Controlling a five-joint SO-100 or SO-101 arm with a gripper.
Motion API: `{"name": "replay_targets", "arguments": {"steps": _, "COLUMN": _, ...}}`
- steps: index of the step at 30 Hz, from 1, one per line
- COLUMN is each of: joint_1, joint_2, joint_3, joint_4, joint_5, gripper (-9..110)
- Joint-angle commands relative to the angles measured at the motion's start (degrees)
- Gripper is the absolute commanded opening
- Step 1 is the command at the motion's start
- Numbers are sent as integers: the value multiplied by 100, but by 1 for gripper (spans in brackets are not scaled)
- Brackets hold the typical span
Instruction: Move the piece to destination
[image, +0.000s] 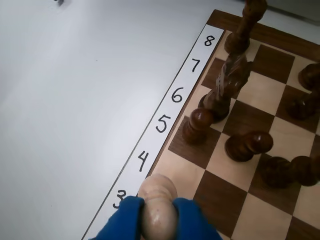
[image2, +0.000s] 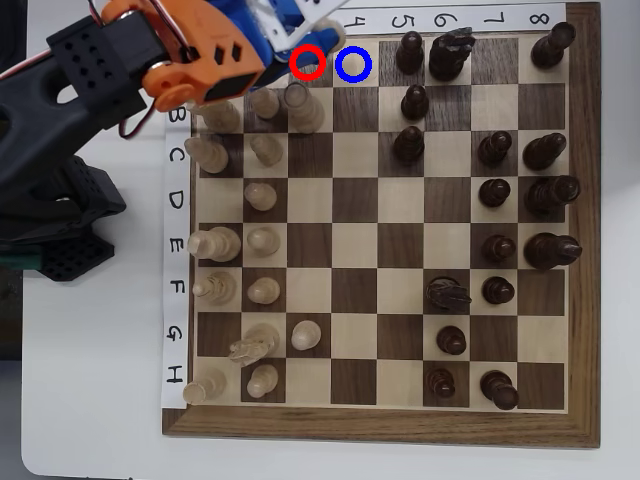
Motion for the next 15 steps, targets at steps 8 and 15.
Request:
{"name": "replay_targets", "arguments": {"steps": 8, "joint_1": 325, "joint_2": -721, "joint_3": -1679, "joint_4": -18, "joint_5": 1037, "gripper": 0}}
{"name": "replay_targets", "arguments": {"steps": 15, "joint_1": 360, "joint_2": -1125, "joint_3": -1784, "joint_4": -123, "joint_5": 800, "gripper": 0}}
